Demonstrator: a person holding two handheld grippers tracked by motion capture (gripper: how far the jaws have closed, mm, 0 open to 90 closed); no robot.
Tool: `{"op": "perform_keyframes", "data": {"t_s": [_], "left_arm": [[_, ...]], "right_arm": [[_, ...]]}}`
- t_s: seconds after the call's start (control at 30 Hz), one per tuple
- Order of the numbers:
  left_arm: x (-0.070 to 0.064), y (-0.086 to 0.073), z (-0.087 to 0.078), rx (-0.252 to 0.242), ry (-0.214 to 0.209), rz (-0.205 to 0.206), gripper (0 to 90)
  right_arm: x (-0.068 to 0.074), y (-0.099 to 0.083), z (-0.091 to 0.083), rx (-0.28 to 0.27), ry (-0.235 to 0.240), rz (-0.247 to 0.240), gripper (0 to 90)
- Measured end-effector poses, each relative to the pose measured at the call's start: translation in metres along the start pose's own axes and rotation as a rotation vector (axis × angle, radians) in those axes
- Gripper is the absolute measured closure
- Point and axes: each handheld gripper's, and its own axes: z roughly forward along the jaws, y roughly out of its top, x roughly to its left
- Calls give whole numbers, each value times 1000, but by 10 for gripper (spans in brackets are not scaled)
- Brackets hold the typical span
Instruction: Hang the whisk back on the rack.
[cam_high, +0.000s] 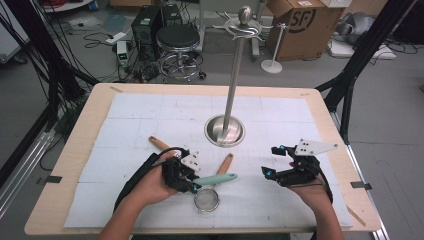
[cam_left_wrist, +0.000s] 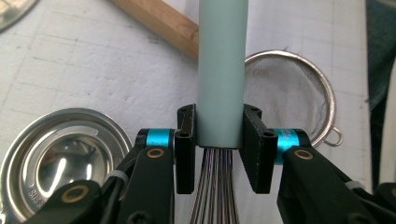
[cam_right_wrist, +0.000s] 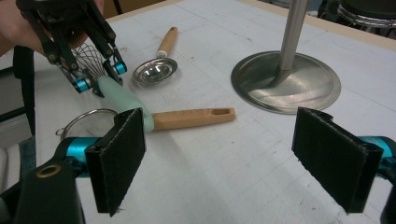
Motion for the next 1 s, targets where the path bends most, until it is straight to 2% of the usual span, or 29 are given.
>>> {"op": "perform_keyframes", "data": {"t_s": [0.23, 0.33, 0.47, 0.57, 0.93, 1.0], "left_arm": [[2, -1, -13, -79, -18, -19, 692], [2, 3, -20, -65, 11, -7, 692], [4, 10, -33, -91, 14, -6, 693], [6, 15, -39, -91, 26, -1, 693], [14, 16, -51, -170, -16, -39, 693], [16, 17, -54, -166, -17, -34, 693]], "right_arm": [[0, 0, -1, -2, -1, 3, 166], [0, 0, 0, -2, 0, 1, 166], [0, 0, -1, -2, -1, 5, 166], [-1, 0, -1, -6, -1, 5, 166], [-1, 0, -2, -10, -2, 8, 166], [-2, 0, -2, -9, -3, 5, 166]]}}
